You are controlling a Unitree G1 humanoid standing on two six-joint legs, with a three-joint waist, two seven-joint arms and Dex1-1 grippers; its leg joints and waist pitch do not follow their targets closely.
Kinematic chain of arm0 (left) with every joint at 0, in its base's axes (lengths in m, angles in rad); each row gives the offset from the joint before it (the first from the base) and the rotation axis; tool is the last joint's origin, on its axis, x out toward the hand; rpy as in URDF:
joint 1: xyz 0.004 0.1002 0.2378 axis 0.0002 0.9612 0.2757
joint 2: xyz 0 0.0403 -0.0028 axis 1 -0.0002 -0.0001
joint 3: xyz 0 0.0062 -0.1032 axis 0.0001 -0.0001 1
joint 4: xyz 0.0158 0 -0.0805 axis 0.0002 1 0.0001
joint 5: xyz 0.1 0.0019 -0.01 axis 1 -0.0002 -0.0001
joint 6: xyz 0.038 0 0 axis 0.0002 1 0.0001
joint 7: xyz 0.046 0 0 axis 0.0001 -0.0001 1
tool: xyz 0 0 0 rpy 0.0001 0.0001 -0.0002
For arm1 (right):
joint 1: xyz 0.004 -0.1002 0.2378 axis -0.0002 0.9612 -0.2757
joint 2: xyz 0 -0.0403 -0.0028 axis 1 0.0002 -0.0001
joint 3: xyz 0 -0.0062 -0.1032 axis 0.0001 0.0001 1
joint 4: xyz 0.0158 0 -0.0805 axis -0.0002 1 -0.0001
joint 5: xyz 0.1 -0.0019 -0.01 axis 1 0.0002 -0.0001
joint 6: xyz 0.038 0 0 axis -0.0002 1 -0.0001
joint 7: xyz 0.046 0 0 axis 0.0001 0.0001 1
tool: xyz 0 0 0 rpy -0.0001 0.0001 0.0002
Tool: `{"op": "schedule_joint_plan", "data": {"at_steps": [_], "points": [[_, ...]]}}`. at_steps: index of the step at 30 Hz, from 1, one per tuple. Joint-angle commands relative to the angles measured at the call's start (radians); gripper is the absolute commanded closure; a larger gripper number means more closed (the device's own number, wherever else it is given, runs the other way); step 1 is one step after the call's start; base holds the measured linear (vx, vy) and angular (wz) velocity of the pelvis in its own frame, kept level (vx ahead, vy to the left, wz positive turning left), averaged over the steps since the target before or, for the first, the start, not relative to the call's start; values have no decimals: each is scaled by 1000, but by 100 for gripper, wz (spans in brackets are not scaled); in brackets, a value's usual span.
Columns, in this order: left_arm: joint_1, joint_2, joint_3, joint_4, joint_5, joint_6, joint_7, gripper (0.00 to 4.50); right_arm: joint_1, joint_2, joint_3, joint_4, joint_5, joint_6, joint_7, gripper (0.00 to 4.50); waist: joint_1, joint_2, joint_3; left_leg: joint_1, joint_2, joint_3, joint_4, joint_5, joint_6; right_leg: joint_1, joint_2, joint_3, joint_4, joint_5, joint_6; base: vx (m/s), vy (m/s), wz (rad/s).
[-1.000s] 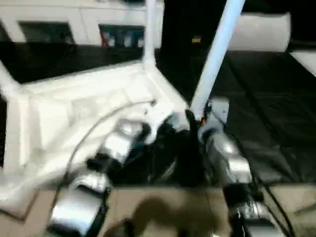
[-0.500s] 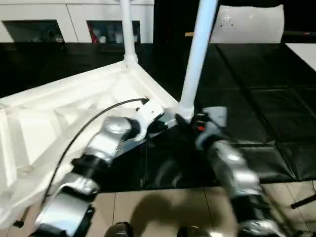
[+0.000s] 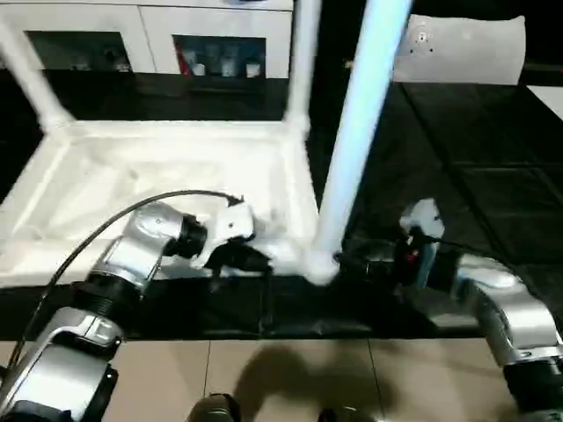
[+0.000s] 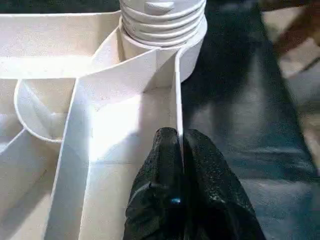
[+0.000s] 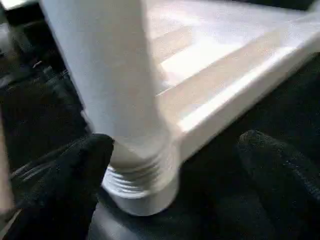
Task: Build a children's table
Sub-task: Rotate leg to tighten
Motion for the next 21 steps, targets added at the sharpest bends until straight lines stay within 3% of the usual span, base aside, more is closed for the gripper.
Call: {"op": "schedule_joint_plan", "data": {"at_steps": [1,6,12,21], "points": [[-10,-3,-55,11,3,-30,-76,450,-24,-16,18,-3,13,11,45,21,-1,-11,-71,29,57,-11,-71,-264,44,40,-65,47,-78,-275,-218,0,0,0],[-51,-10,-93,67,37,-110,-136,450,-84,-28,80,49,6,-8,154,58,8,-13,-73,31,58,-8,-66,-242,50,39,-64,46,-71,-245,-233,0,0,0],[-79,-30,-92,104,49,-134,-132,450,-114,-12,110,81,-11,-20,191,106,21,-14,-76,30,60,-9,-65,-222,52,41,-65,44,-64,-202,-250,0,0,0],[-103,-39,-91,161,62,-185,-128,450,-148,-1,143,136,-32,-53,221,185,24,-15,-75,31,60,-10,-67,-265,32,40,-69,45,-69,-256,-238,0,0,0]]}}
